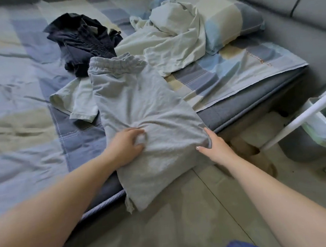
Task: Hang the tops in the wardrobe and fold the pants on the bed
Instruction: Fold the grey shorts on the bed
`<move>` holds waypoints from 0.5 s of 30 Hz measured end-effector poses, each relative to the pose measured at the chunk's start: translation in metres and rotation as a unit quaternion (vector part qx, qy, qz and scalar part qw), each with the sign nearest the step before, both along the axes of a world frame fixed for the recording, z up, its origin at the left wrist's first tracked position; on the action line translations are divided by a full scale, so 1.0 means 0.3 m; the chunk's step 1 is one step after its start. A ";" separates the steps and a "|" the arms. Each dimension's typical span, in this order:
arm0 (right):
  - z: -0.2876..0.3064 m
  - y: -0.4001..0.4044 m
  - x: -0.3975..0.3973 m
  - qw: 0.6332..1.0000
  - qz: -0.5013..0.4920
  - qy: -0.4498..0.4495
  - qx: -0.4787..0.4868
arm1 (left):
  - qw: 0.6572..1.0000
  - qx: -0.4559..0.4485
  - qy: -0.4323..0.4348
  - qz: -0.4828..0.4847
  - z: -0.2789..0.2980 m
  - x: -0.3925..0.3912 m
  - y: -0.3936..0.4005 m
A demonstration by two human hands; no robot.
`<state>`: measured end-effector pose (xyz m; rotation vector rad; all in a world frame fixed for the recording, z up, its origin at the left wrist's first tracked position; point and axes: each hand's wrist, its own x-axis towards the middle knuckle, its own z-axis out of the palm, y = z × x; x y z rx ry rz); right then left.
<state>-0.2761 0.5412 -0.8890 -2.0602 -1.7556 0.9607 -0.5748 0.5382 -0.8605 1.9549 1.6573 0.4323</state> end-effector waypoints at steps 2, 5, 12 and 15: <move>-0.007 -0.003 0.019 1.000 0.027 0.001 -0.010 | 0.993 0.023 -0.076 0.090 -0.009 -0.007 -0.178; 0.014 0.003 0.050 0.998 0.065 -0.012 -0.017 | 0.960 0.059 -0.143 0.234 -0.014 0.025 -0.443; 0.010 0.036 0.087 0.989 0.147 0.002 -0.015 | 0.935 -0.007 -0.117 0.335 -0.015 0.103 -0.498; -0.005 0.033 0.114 0.991 0.113 0.064 0.043 | 0.927 -0.017 -0.100 0.361 -0.012 0.132 -0.487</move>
